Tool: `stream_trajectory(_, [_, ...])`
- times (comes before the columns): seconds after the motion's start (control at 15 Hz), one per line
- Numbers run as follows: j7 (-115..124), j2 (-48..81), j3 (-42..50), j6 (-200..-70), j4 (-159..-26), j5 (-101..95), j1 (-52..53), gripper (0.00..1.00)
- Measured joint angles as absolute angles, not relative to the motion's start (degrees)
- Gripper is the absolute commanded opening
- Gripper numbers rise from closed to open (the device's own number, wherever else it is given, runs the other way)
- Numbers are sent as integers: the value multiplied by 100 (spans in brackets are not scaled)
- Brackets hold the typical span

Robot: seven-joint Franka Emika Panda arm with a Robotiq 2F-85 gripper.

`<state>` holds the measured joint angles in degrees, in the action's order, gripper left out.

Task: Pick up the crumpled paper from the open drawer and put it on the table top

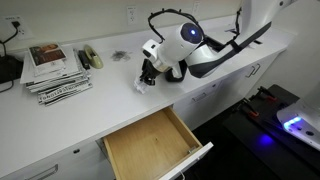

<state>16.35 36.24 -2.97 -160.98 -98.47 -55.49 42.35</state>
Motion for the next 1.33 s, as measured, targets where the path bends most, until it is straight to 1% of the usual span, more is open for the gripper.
stream_trajectory(0.07, [1635,3673,-300,-16098,-9788,-5548,4251,54])
stream_trajectory(0.13, [1635,3696,-302,-16098,-9745,-5548,4270,60])
stream_trajectory(0.2, [1635,3700,-302,-16097,-9712,-5548,4293,69])
stream_trajectory(0.27, [1635,3695,-301,-16095,-9681,-5549,4323,75])
stream_trajectory(0.47, [1636,3557,-299,-16032,-9662,-5553,4456,99])
stream_trajectory(0.67, [1632,3144,-360,-15533,-9794,-5525,4644,100])
stream_trajectory(0.87, [1480,2532,-744,-14492,-10102,-5176,4664,100])
stream_trajectory(1.07, [697,1923,-1326,-13767,-10492,-4003,4420,100])
stream_trajectory(1.33, [-693,1189,-1928,-13472,-11021,-2245,3903,100])
